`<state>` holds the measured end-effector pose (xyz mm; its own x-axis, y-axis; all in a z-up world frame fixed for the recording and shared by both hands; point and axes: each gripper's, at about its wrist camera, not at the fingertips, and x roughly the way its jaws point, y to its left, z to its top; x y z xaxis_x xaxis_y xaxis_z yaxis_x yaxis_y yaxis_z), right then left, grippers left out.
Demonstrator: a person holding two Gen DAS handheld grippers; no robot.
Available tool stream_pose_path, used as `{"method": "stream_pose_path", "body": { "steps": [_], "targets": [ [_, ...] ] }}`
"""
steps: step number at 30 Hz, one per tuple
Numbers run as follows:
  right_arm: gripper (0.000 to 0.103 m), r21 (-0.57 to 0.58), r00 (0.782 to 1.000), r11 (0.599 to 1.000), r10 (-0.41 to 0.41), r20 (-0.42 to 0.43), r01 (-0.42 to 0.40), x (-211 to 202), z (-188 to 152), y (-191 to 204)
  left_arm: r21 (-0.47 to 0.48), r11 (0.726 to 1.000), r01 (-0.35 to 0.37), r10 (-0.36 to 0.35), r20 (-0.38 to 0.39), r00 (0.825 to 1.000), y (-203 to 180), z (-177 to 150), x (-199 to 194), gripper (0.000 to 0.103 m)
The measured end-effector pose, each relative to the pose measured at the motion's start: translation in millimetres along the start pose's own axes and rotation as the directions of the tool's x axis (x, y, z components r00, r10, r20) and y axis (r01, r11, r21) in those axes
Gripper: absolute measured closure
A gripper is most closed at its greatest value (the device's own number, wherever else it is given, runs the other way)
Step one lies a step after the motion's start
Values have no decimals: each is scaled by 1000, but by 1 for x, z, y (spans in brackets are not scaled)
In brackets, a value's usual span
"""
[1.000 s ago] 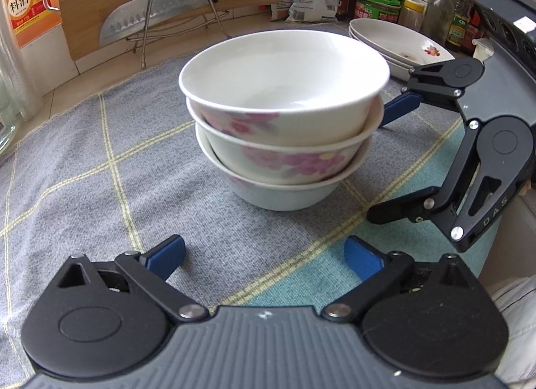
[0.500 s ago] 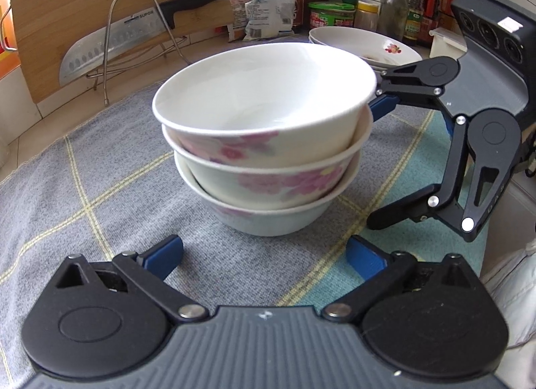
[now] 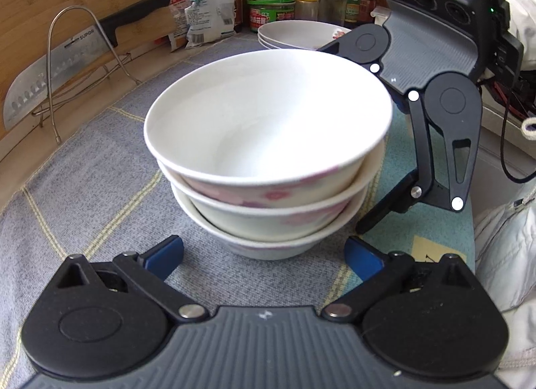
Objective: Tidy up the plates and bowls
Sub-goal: 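Grasp the three-bowl stack from opposite sides with both grippers, then lift the bowl stack with both grippers and carry it over the plate stack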
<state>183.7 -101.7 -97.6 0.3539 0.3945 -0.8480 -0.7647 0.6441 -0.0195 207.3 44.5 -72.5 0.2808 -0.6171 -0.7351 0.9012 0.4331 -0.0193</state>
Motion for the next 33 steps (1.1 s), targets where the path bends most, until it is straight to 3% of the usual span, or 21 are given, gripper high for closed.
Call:
{"method": "stream_pose_path", "body": {
  "steps": [12, 24, 33],
  "targets": [
    [0, -180, 996, 979, 90, -7, -90, 3, 27, -9, 113, 991, 72, -71, -16, 997, 7, 14, -4, 12],
    [17, -184, 987, 970, 155, -42, -161, 5, 38, -14, 155, 981, 120, -112, -55, 992, 11, 21, 2, 16],
    [18, -184, 985, 968, 162, -52, -168, 7, 41, -15, 167, 977, 134, -124, -69, 990, 11, 23, 3, 16]
  ]
}}
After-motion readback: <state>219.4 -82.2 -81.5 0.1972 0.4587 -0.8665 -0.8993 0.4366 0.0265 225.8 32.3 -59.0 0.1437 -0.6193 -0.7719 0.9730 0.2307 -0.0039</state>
